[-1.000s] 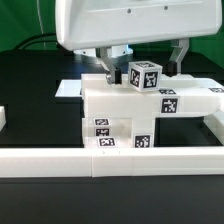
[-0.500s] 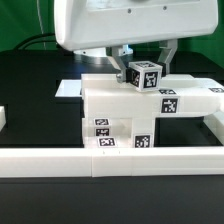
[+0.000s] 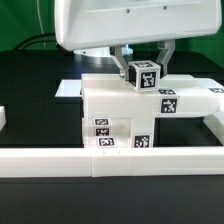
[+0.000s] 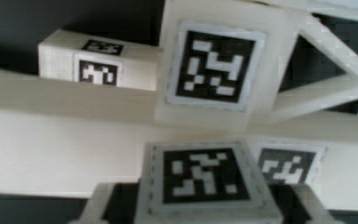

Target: Assemble chair

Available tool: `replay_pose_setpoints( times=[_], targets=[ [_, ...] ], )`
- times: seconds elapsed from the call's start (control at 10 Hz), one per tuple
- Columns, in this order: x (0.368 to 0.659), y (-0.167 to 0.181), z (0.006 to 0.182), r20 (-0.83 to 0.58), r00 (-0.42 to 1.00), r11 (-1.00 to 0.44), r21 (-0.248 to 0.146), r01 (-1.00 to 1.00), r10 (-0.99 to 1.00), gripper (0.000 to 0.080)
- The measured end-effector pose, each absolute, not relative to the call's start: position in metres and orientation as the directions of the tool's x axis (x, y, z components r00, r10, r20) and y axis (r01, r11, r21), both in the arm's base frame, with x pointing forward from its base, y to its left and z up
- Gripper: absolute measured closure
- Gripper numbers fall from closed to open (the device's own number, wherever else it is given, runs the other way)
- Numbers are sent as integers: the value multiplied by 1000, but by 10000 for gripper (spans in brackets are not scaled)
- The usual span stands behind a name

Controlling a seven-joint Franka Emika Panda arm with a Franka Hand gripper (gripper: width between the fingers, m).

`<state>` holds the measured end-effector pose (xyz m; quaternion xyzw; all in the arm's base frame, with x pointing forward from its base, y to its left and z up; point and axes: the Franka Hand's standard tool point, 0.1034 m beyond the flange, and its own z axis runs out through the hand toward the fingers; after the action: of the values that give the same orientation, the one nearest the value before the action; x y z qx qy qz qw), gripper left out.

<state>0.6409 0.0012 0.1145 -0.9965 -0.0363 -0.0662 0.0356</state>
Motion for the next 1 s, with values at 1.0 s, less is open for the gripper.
replay_pose_setpoints(
  times=[1.0],
  targets=[
    [645, 10, 115, 40, 637, -630, -205, -749, -770, 522]
  ],
)
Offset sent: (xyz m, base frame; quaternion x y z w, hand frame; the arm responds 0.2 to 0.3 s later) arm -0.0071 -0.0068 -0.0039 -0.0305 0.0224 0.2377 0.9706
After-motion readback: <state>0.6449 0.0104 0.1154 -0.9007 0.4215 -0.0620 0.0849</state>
